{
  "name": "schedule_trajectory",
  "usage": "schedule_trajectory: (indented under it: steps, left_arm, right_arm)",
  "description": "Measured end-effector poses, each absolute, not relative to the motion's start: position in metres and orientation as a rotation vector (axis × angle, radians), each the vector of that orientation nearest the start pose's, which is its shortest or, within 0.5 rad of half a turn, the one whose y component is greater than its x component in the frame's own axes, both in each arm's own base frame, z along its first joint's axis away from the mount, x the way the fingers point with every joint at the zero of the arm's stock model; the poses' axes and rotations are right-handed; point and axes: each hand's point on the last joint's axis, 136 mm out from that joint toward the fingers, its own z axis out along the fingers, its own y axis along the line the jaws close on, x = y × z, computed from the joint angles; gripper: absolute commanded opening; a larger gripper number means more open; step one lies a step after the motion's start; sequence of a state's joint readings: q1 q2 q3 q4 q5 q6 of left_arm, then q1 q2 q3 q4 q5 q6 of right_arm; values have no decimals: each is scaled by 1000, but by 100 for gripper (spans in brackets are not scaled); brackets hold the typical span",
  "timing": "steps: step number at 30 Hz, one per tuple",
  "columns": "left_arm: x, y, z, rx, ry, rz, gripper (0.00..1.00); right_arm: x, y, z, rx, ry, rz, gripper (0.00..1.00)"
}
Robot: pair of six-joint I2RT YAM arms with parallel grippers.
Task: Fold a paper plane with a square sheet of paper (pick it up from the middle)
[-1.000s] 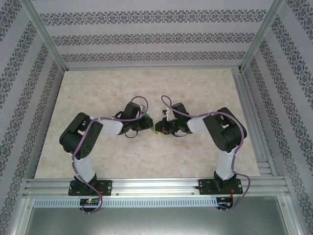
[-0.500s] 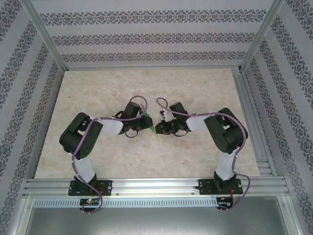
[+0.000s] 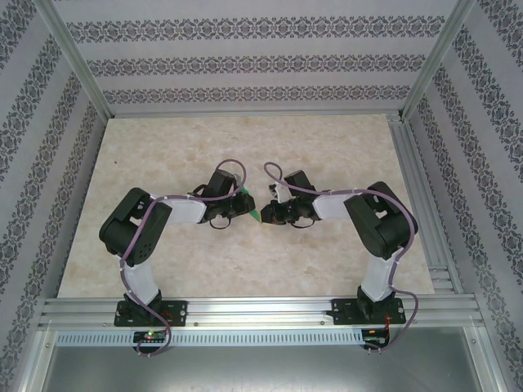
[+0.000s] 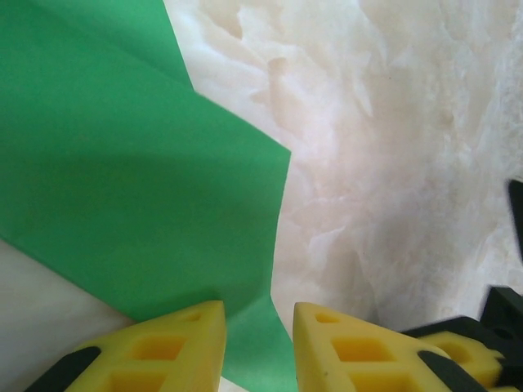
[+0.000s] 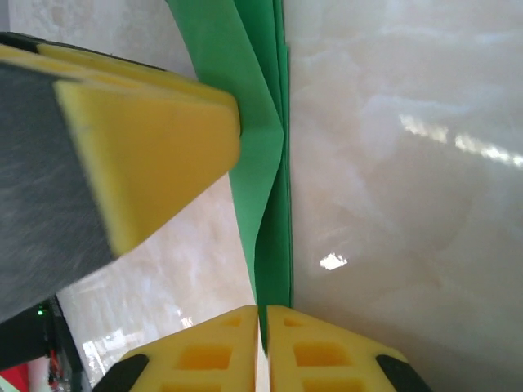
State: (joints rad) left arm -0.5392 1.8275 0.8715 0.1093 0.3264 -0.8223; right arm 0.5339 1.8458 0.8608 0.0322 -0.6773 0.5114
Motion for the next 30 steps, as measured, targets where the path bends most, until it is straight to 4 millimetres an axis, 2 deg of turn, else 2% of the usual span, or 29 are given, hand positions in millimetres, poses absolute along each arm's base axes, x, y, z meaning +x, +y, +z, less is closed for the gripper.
schedule_trajectory:
  steps: [5, 7, 14, 19, 30]
  left_arm:
    - [346, -268, 25, -231, 2620, -928, 26]
    - [346, -267, 25, -241, 2627, -917, 25]
    - [346, -264, 23, -266, 2635, -895, 20]
    - [347, -263, 23, -270, 2638, -890, 20]
    - [347, -263, 22, -272, 2644, -886, 19]
  right_arm:
    - [290, 293, 57, -331, 2608, 1208, 10]
    - [288, 297, 61, -350, 2604, 1197, 7]
    - [275, 318, 45, -430, 2671, 1173, 3]
    - [276, 320, 32, -424, 2714, 1157, 3]
    - [286, 324, 32, -416, 2714, 1151, 3]
